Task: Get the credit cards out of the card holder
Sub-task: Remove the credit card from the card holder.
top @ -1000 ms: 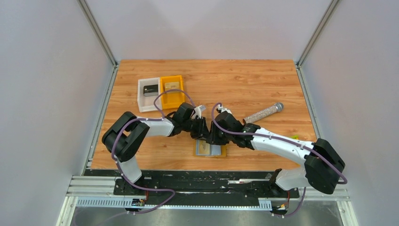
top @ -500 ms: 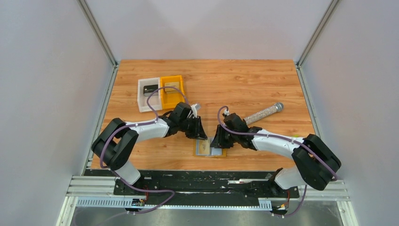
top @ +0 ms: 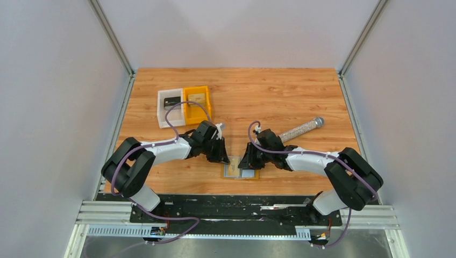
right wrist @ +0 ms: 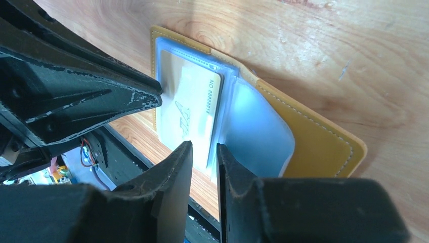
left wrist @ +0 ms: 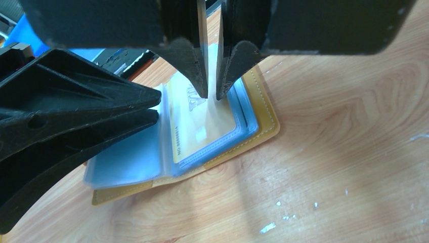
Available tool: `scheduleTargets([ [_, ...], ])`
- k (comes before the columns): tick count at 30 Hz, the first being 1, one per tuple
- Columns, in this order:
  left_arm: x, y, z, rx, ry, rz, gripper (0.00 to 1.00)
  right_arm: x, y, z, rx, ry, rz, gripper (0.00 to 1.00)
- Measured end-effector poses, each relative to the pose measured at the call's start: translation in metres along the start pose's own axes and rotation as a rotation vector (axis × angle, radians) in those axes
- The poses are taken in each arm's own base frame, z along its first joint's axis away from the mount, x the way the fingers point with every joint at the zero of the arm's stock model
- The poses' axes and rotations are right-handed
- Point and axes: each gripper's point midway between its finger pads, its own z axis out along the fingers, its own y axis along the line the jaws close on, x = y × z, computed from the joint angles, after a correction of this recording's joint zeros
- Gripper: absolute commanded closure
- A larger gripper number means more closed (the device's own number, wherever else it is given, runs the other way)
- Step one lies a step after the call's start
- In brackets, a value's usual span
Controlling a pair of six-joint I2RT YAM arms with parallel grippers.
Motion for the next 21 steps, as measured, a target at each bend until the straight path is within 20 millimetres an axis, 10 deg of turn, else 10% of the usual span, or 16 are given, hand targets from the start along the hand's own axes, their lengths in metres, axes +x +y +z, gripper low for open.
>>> scheduleTargets([
  [21, 0.0071, 0.0039, -0.0017, 0.004, 0.001, 0.002, 0.85, 0.0019, -0.0049, 0.0098, -0.009, 0.002, 0.006, 0.78],
])
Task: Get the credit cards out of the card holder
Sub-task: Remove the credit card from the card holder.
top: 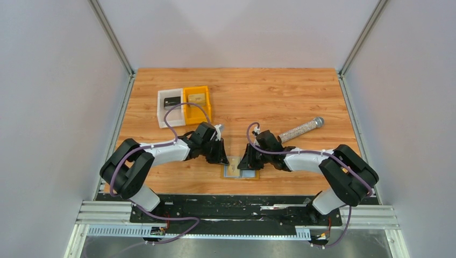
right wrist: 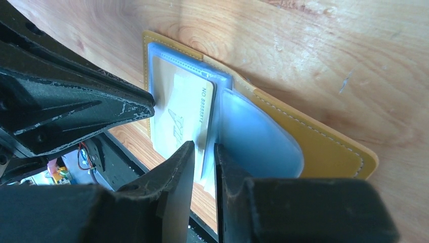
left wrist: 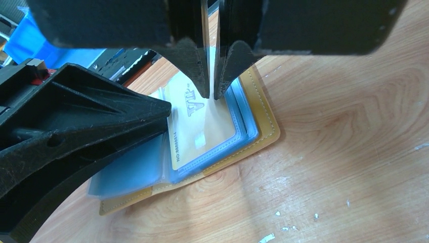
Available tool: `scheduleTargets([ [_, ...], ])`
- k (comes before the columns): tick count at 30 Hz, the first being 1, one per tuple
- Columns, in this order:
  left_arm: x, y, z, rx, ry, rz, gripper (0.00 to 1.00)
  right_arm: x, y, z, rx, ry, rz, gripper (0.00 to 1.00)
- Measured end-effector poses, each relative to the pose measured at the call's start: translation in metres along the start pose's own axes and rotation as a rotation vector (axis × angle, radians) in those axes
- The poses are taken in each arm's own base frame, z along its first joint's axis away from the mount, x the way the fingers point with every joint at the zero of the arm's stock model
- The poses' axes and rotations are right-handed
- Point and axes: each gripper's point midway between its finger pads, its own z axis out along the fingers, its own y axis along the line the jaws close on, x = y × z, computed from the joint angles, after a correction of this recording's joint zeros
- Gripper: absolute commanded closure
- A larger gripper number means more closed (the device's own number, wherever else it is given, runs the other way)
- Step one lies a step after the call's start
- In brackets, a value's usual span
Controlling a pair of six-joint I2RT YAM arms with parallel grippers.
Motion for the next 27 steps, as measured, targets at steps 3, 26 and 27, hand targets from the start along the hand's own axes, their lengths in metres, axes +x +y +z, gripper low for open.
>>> scheduleTargets([
  [3, 0.0006, 0.0002, 0.0004, 0.005, -0.004, -0.002, 0.85, 0.0002, -0.0005, 0.0013, -0.007, -0.001, 0.001, 0.79],
  [26, 0.0070, -0.0013, 0.0002, 0.036, -0.001, -0.019, 0.96, -0.0011, 0.0010, 0.0057, -0.140, 0.010, 0.024, 0.82],
  [27, 0.0069, -0.0013, 0.0001, 0.036, -0.002, -0.019, 0.95, -0.0012, 0.0010, 0.0055, -0.139, 0.009, 0.024, 0.81],
])
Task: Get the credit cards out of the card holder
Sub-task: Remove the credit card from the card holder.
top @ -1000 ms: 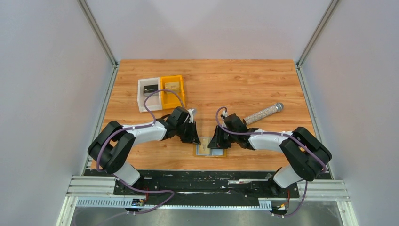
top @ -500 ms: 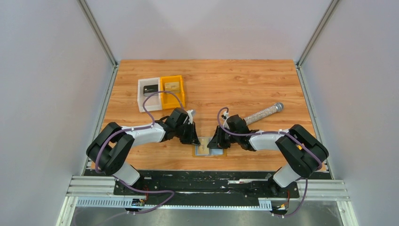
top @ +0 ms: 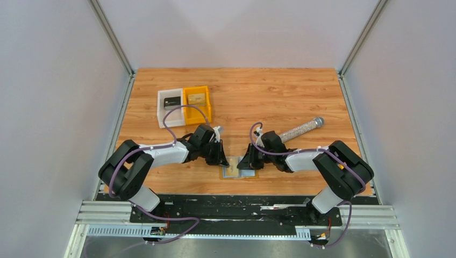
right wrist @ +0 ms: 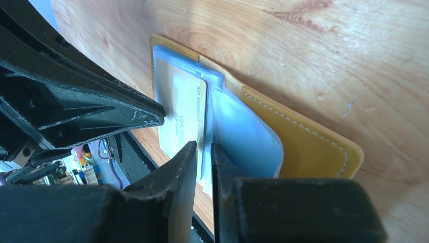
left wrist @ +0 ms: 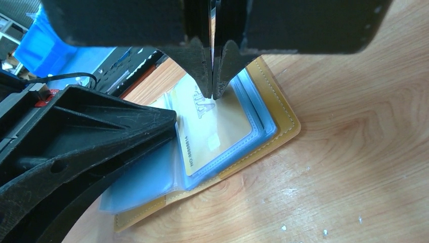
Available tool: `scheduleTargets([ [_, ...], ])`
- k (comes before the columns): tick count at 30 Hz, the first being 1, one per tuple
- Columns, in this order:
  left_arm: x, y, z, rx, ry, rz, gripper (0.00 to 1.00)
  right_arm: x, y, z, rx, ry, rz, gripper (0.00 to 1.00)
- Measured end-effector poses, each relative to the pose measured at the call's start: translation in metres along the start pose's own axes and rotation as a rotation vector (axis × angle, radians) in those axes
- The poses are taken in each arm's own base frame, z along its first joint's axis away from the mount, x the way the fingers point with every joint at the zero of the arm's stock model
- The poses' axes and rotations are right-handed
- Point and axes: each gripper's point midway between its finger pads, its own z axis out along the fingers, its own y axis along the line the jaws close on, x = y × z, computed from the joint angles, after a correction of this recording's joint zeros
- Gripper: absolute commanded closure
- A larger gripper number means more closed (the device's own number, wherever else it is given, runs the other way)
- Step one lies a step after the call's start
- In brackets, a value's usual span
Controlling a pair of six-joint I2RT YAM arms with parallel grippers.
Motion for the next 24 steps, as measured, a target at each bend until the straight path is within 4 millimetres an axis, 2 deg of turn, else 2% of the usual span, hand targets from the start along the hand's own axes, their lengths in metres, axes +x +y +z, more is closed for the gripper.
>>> scheduleTargets([
  [4, 0.002, 0.001, -0.003, -0.011, 0.003, -0.003, 0.90, -0.001, 0.002, -0.004, 0.005, -0.006, -0.002, 0.81],
  [12, 0.001, 0.006, -0.014, -0.063, -0.016, -0.010, 0.91, -0.001, 0.005, -0.007, 0.004, -0.010, -0.010, 0.82],
  [24, 0.002, 0.010, -0.013, -0.078, -0.013, -0.014, 0.92, 0.003, 0.002, -0.004, 0.000, 0.013, -0.003, 0.83],
])
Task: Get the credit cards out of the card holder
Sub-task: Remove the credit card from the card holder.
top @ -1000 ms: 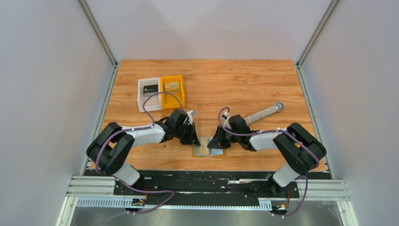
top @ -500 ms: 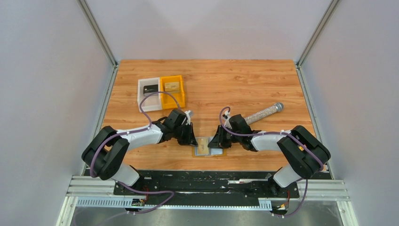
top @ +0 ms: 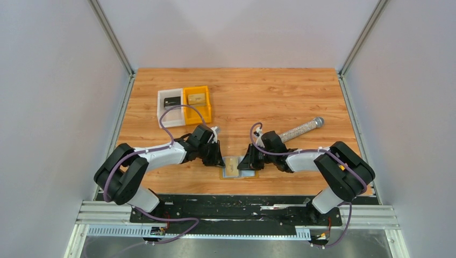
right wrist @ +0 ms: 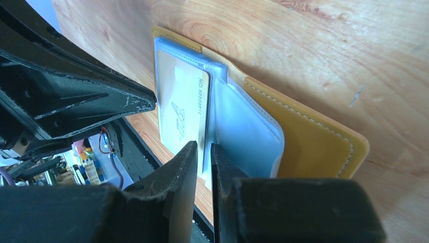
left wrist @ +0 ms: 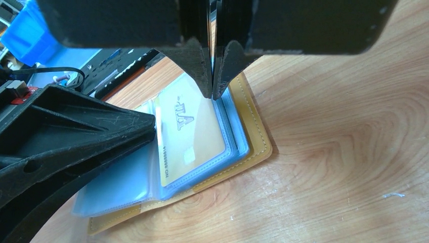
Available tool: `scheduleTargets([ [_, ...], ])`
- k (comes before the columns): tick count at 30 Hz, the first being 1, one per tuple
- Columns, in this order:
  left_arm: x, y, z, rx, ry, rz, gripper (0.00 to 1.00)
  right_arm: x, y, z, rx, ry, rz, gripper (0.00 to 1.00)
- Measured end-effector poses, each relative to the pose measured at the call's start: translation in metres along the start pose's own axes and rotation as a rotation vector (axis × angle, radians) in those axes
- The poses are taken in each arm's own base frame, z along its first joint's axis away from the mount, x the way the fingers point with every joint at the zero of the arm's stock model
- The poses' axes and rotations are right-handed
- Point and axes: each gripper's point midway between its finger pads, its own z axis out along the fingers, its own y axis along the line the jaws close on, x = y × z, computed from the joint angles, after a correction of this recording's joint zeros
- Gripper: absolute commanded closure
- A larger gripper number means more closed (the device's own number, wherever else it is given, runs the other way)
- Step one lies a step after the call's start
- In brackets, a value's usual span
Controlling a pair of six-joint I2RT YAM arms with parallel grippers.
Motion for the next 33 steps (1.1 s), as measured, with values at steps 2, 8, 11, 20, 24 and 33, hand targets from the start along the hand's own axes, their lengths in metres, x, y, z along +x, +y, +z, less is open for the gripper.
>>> scheduleTargets([
  [2, 0.0008, 0.0014, 0.0016, -0.004, 0.004, -0.002, 0.92, 0.0006, 0.0000, 0.0008, -0.004, 0.004, 0.000, 0.83],
  [8, 0.0014, 0.0034, 0.0043, -0.007, 0.008, -0.005, 0.92, 0.0021, -0.0008, 0.0045, -0.021, 0.022, 0.011, 0.84],
  [11, 0.0010, 0.0034, 0.0045, -0.006, 0.006, -0.005, 0.92, 0.0022, -0.0003, 0.0053, -0.030, 0.027, 0.015, 0.84],
  [20, 0.0006, 0.0035, 0.0052, -0.001, 0.003, -0.005, 0.91, 0.0025, 0.0011, 0.0064, -0.047, 0.035, 0.019, 0.91],
  [24, 0.0007, 0.0035, 0.0053, 0.001, 0.003, -0.005, 0.91, 0.0023, 0.0011, 0.0063, -0.047, 0.034, 0.018, 0.90],
  [33, 0.0011, 0.0028, 0.0060, 0.011, 0.001, -0.004, 0.91, 0.0027, 0.0042, 0.0064, -0.065, 0.040, 0.014, 0.83],
])
